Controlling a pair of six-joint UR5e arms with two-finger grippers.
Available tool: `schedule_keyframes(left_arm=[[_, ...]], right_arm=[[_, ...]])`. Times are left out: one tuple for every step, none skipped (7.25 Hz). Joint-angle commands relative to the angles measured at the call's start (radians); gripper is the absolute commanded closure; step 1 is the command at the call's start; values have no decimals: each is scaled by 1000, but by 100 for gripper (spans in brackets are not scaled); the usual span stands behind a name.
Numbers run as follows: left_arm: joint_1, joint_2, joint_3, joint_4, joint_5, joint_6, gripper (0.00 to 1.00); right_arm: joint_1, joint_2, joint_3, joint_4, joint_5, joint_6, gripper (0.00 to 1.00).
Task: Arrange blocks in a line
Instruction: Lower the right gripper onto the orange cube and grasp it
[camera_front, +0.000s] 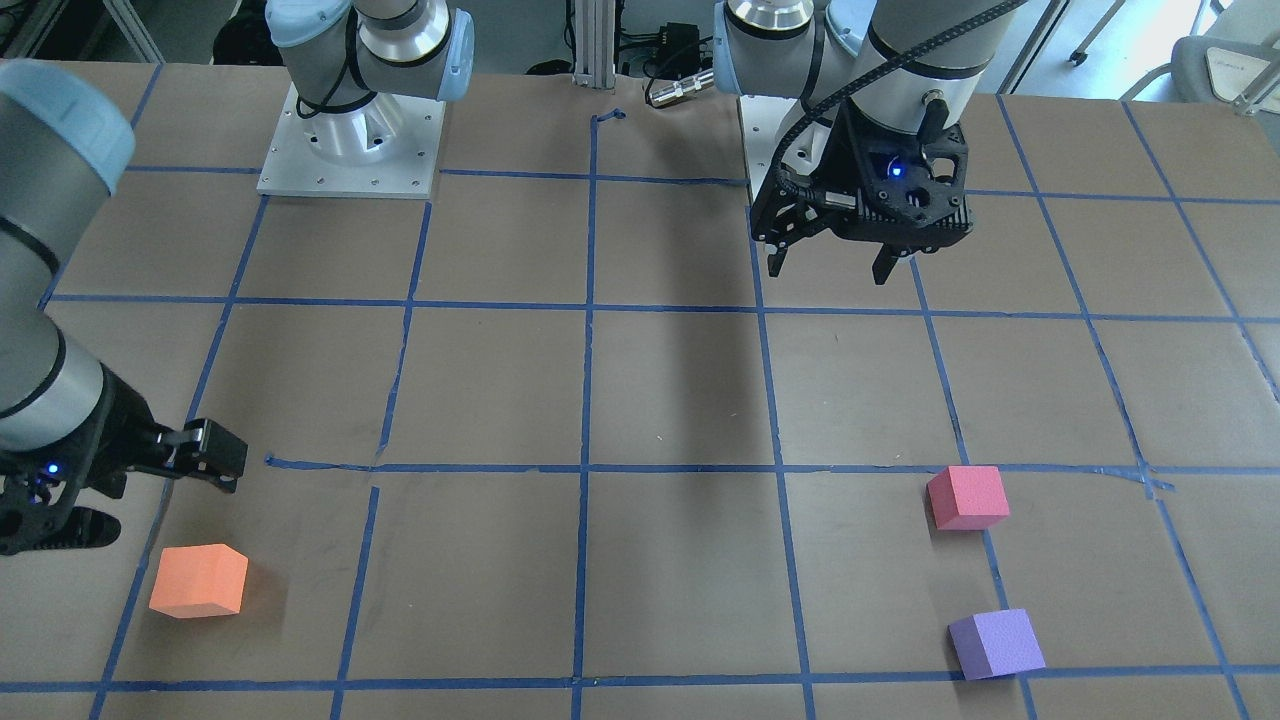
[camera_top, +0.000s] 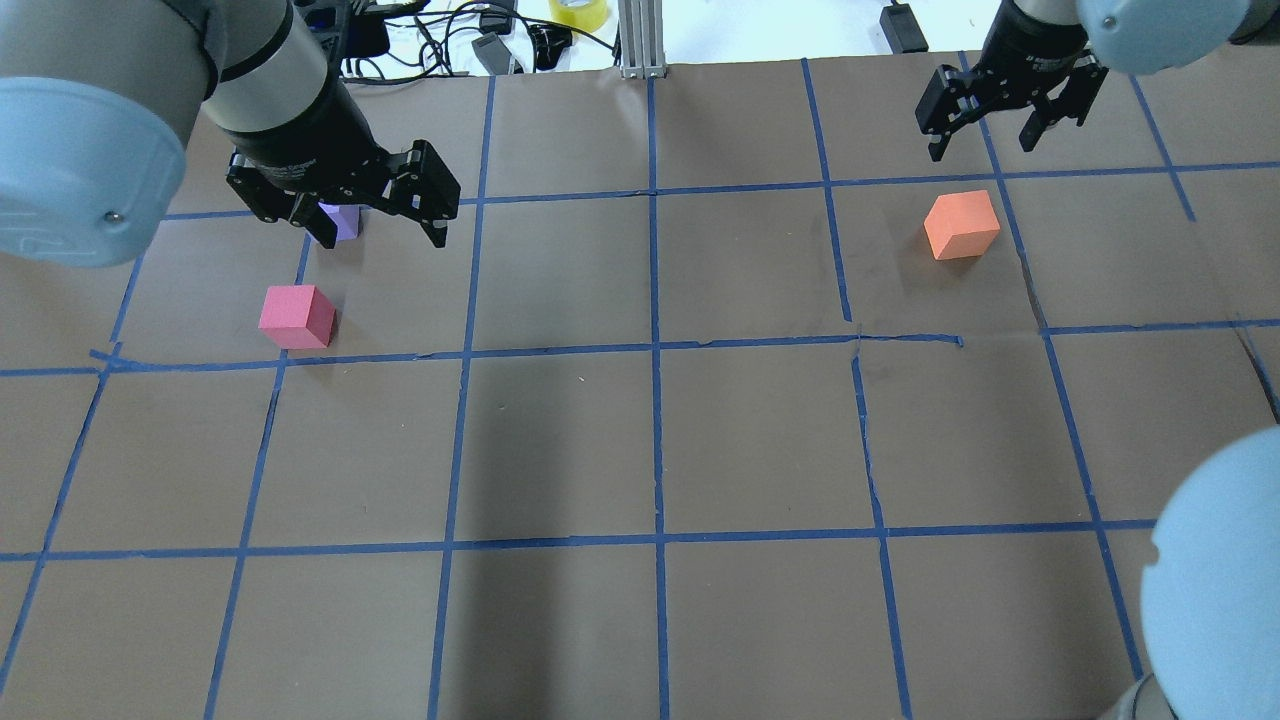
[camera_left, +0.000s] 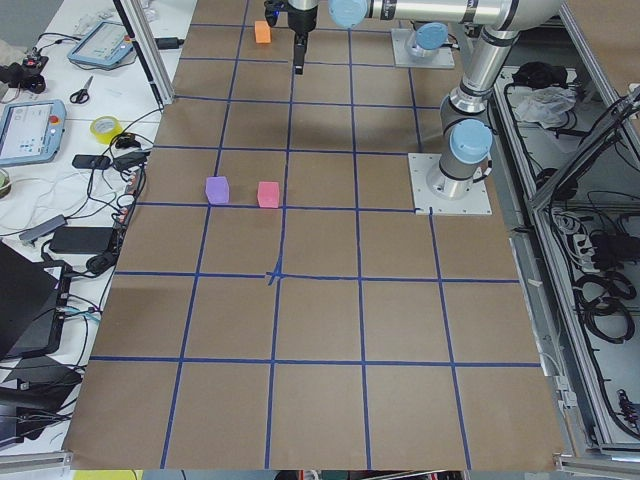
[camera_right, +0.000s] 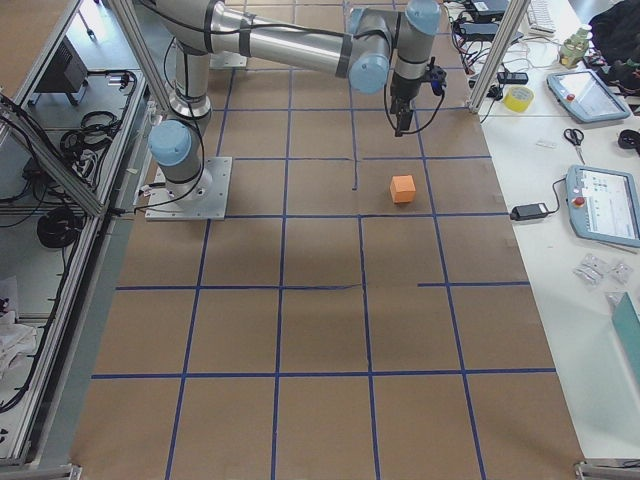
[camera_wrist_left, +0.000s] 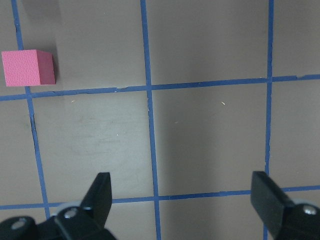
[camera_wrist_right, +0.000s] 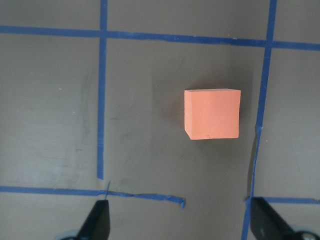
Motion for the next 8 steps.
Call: schedule_keyframes(left_arm=[[-1,-5,0,0,1,3,0],[-2,-1,1,0,0,3,0],[-5,-1,1,0,0,3,0],[-5,-6,0,2,0,3,0],[-5,-3,1,2,-2,3,0],[-2,-4,0,2,0,3,0],[-2,-5,0,5,-2,3,0],[-1,-6,0,6,-2,3,0]], right_arm=[[-47,118,33,-162,0,-55,0],[-50,158,40,-202,0,-125,0],[-58,186,40,-236,0,-148,0],[-61,215,40,-245,1,-150,0],[-63,229,40,-262,1,-151,0],[-63,238,40,-262,3,-151,0],[-63,252,40,-261,0,-153,2],[-63,255,40,-262,-3,-151,15]])
